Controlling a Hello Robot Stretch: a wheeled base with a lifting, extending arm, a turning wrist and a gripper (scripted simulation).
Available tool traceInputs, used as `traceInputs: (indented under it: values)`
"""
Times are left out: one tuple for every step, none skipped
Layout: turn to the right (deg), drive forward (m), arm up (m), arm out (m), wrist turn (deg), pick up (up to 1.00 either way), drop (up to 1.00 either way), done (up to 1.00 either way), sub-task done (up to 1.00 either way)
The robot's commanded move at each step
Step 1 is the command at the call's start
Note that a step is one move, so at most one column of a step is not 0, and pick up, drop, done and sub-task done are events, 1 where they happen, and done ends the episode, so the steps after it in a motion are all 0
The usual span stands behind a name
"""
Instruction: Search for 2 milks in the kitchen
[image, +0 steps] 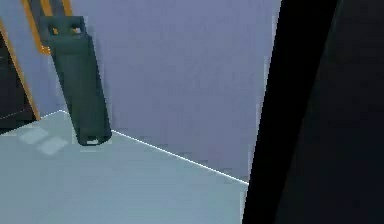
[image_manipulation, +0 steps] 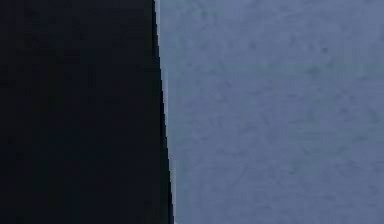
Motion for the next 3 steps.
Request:
traceInputs:
  values:
    - [-45.0, 0.00, 0.00, 0.00, 0.0, 0.00, 0.00, 0.00, 0.00]
    - [-45.0, 0.00, 0.00, 0.00, 0.0, 0.00, 0.00, 0.00, 0.00]
    - [-39.0, 0.00, 0.00, 0.00, 0.0, 0.00, 0.00, 0.00, 0.00]
